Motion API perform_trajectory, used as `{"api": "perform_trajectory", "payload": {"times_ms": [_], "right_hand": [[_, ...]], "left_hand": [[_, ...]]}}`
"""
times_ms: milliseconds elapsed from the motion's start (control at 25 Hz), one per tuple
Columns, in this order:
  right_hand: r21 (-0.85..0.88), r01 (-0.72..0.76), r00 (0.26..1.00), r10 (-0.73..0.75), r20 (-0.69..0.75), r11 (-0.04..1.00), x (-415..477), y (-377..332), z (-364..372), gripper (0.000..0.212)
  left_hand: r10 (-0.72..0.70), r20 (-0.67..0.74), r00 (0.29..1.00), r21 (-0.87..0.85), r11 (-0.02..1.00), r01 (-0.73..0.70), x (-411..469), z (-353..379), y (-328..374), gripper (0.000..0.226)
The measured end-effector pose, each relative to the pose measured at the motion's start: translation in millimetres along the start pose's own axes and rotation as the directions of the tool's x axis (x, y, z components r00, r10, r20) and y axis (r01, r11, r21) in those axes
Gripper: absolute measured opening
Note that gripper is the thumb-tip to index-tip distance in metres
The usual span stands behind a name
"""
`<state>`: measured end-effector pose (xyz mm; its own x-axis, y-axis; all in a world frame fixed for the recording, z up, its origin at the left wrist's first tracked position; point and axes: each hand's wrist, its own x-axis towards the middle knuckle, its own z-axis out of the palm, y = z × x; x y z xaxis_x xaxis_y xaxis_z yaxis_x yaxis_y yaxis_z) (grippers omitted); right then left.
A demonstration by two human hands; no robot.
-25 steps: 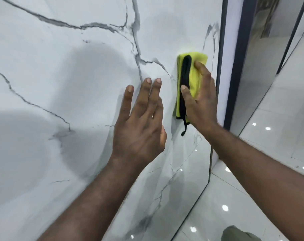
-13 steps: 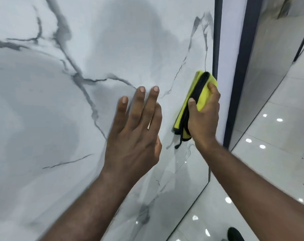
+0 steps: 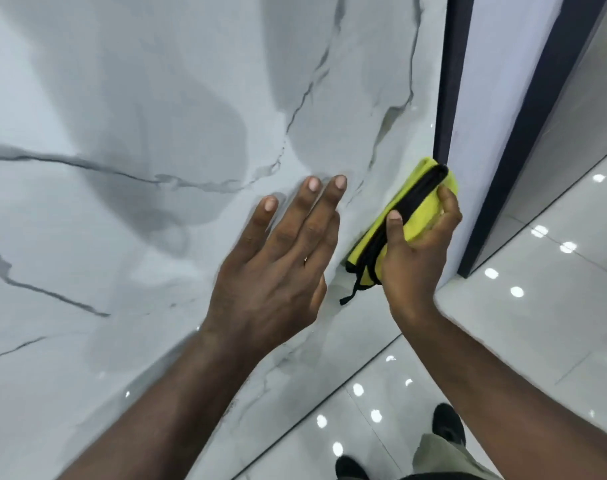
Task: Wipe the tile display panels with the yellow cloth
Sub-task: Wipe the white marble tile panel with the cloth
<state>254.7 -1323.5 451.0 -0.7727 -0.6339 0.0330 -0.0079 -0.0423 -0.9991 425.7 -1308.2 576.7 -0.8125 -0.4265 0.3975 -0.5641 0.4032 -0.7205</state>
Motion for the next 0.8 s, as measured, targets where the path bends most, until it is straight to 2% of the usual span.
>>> {"api": "perform_trajectory", "payload": {"times_ms": [80,200,320,440,560,680,800], "right_hand": [[-0.039,0.072,0.996,-0.071,0.046,0.997,2,21,-7,0.069],[-0.038,-0.194,0.979,0.196,0.054,0.98,8,39,-12,0.066],[-0.056,-0.172,0.979,0.177,0.096,0.983,11,66,-17,0.065],[-0.074,-0.393,0.912,0.399,0.094,0.917,15,75,-21,0.062],[-0.122,-0.384,0.915,0.395,0.086,0.915,19,99,-20,0.062],[-0.123,-0.528,0.837,0.54,0.09,0.84,21,106,-23,0.062],[-0.17,-0.461,0.871,0.481,0.099,0.871,17,119,-24,0.062]], "left_hand": [[0.019,0.007,1.0,-0.008,1.0,-0.019,1,8,9,0.064],[0.033,-0.028,0.999,0.054,0.998,-0.031,0,16,14,0.067],[0.136,-0.016,0.991,0.156,0.979,-0.132,0,22,15,0.076],[0.191,-0.005,0.982,0.166,0.968,-0.188,-2,26,16,0.077],[0.193,-0.019,0.981,0.165,0.968,-0.187,-1,29,17,0.077],[0.186,-0.029,0.982,0.166,0.97,-0.178,-1,29,18,0.076],[0.187,-0.041,0.982,0.16,0.971,-0.178,0,31,18,0.071]]}}
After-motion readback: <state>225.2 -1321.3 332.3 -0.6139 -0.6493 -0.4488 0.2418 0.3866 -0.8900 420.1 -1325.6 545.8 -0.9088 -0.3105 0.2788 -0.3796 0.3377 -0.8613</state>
